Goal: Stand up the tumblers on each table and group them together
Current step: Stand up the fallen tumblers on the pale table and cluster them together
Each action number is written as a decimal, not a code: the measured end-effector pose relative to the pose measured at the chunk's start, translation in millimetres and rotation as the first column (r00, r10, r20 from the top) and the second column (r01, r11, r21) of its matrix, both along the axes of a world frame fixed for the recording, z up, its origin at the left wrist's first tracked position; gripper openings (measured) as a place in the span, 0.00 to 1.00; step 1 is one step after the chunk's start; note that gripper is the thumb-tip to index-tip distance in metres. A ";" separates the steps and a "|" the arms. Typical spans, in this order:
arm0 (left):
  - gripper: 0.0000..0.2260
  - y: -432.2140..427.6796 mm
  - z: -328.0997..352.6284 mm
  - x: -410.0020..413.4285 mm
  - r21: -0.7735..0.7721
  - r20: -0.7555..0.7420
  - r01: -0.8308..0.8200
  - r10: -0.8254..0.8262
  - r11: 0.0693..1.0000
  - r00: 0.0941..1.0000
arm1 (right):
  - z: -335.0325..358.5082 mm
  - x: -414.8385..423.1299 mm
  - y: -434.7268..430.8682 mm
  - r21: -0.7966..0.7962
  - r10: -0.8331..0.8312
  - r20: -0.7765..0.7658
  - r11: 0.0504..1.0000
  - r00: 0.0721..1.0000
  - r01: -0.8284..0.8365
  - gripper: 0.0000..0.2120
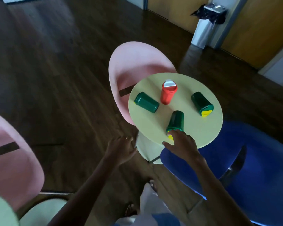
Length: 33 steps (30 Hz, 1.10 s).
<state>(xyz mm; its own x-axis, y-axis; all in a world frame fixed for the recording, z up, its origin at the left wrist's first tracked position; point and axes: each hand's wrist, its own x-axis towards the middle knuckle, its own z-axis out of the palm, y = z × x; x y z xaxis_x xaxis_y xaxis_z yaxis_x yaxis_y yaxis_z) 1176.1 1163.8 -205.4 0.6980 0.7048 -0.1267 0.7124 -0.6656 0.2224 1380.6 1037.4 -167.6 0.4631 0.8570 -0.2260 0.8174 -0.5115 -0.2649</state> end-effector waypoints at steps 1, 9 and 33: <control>0.21 15.8 -1.9 11.1 0.012 0.001 0.007 -0.007 1.000 1.000 | -3.5 9.0 13.6 0.012 -0.010 -0.004 1.000 1.000 0.010 0.23; 0.27 121.3 -29.1 106.5 -0.317 0.035 -0.149 0.168 0.937 0.985 | -42.8 92.9 135.2 -0.015 -0.062 -0.269 0.998 0.961 0.060 0.26; 0.19 259.5 -67.4 200.6 -0.909 0.220 -0.163 0.775 0.383 0.593 | -137.0 122.6 257.7 0.184 -0.186 -0.549 0.924 0.815 0.335 0.30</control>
